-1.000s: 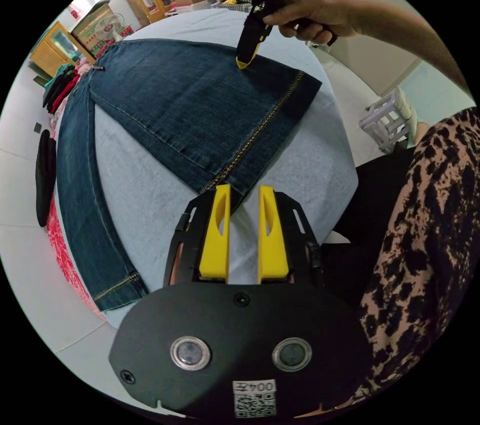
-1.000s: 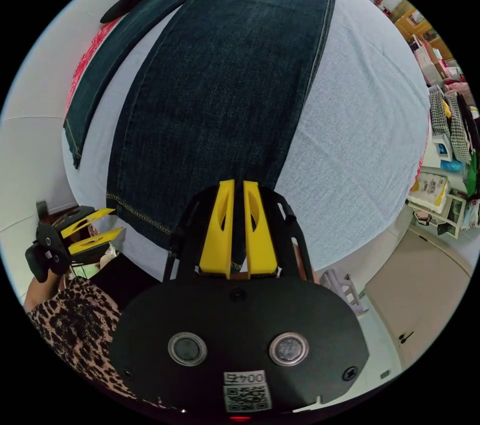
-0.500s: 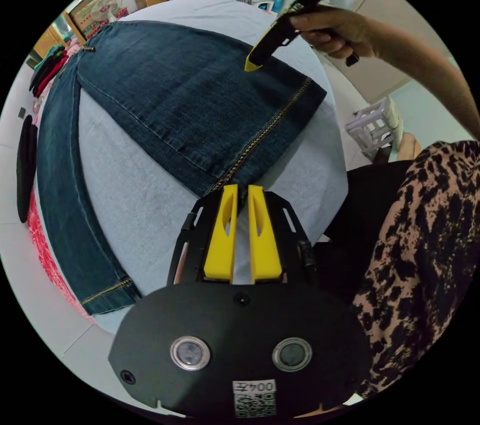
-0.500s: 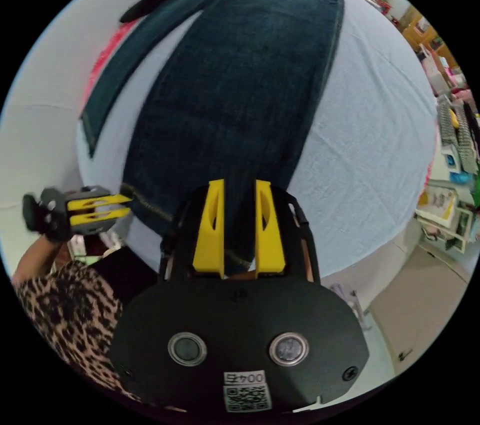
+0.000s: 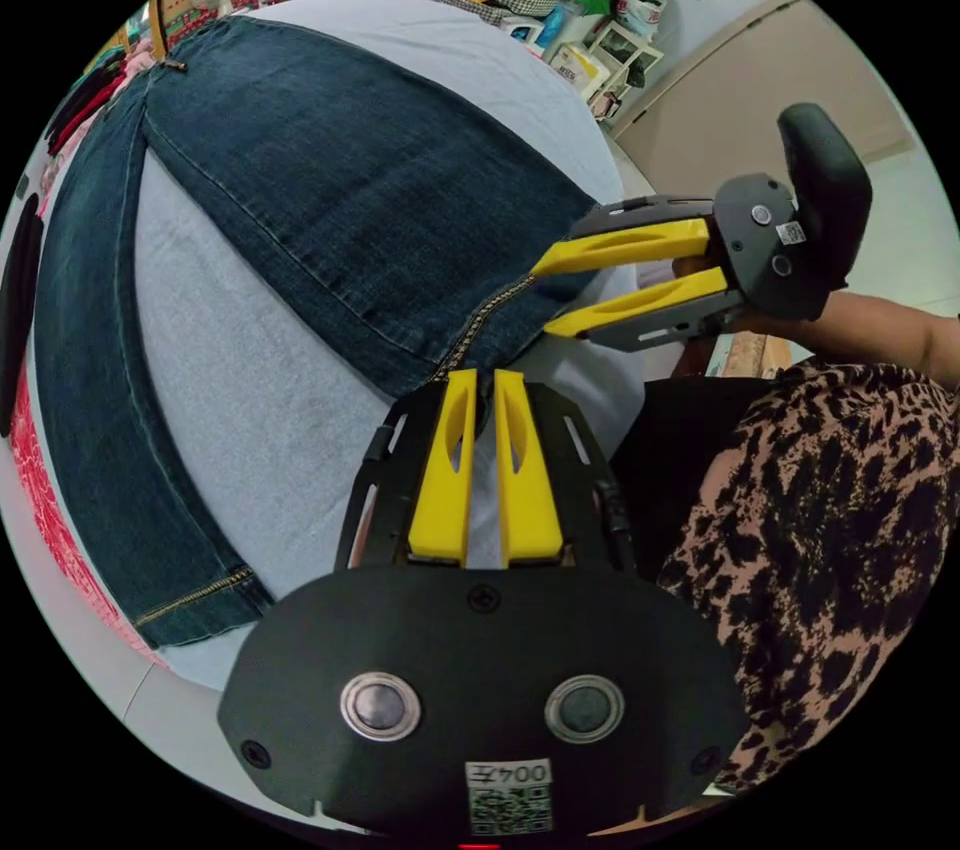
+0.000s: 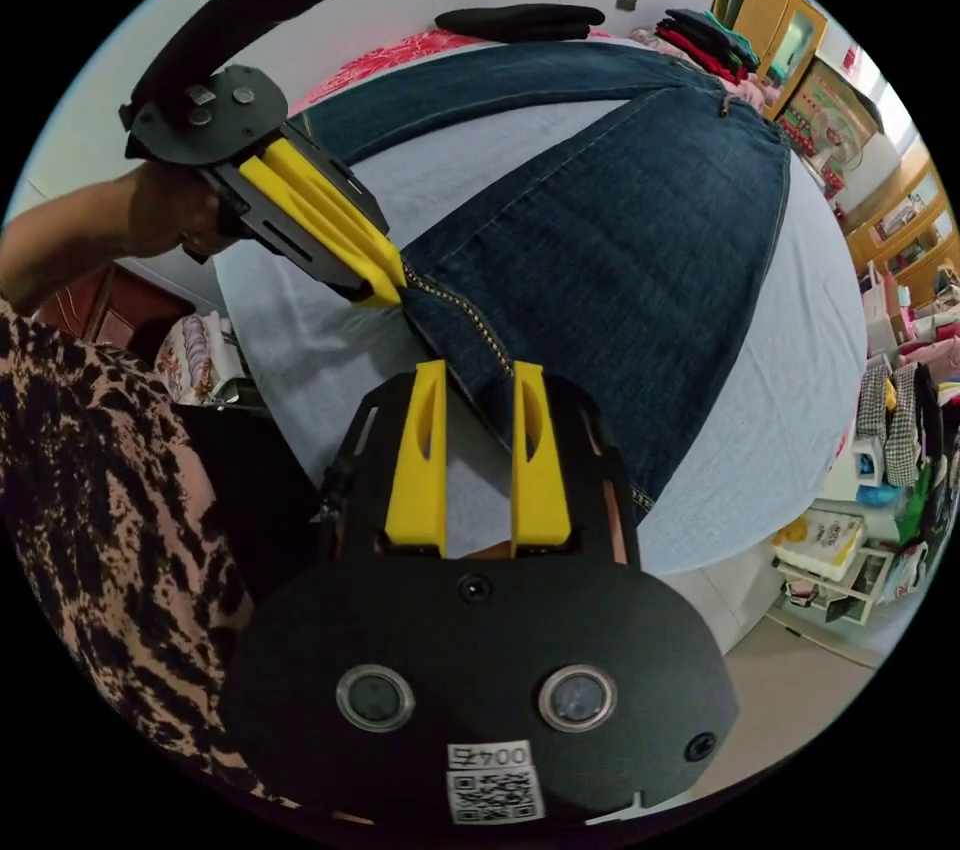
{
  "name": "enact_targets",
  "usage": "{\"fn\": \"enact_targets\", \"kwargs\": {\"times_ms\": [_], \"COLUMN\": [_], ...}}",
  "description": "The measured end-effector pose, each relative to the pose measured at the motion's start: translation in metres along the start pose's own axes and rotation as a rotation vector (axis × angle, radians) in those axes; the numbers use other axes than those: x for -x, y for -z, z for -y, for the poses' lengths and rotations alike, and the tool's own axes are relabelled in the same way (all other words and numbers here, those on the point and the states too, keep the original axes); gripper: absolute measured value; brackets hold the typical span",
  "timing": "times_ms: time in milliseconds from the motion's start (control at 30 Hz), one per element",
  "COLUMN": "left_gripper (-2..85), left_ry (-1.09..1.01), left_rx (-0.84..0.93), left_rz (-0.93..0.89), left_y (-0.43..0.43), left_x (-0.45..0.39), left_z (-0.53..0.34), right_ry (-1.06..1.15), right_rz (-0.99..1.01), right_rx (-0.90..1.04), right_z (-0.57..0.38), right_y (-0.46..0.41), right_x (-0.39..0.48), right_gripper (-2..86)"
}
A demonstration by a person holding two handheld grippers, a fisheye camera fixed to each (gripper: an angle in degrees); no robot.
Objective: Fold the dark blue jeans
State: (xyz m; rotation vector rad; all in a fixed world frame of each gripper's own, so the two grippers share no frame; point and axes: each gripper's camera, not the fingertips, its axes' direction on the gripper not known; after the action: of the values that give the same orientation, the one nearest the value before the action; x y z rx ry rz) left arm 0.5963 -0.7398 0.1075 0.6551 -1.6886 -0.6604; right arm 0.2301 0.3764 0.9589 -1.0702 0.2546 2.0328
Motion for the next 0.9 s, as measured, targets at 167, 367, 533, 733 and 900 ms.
{"fn": "enact_targets", "kwargs": {"times_ms": [167, 367, 533, 733, 900], "left_gripper": [3.4, 7.0, 12.0, 9.0, 2.8], "left_ry": [-0.021, -0.067, -0.081, -0.078, -0.012], "left_rx": [0.004, -0.056, -0.091, -0.047, -0.098], "left_rz": [-0.006, 0.012, 0.135, 0.383, 0.396], "left_y": [-0.002, 0.009, 0.018, 0.006, 0.019], "left_x": [0.0, -0.007, -0.023, -0.045, -0.041], "left_z": [0.005, 0.001, 0.002, 0.02, 0.023], "right_ry": [-0.019, -0.061, -0.075, -0.081, -0.214], "right_rz": [0.089, 0.107, 0.129, 0.153, 0.049], "right_rx": [0.025, 0.019, -0.002, -0.029, -0.104], "right_z": [-0.011, -0.017, -0.016, -0.016, -0.039], "right_y": [-0.013, -0.02, -0.021, -0.024, -0.013], "right_x": [-0.003, -0.012, -0.014, -0.008, -0.02], "right_gripper": [3.7, -0.2, -0.5, 0.3, 7.8]}}
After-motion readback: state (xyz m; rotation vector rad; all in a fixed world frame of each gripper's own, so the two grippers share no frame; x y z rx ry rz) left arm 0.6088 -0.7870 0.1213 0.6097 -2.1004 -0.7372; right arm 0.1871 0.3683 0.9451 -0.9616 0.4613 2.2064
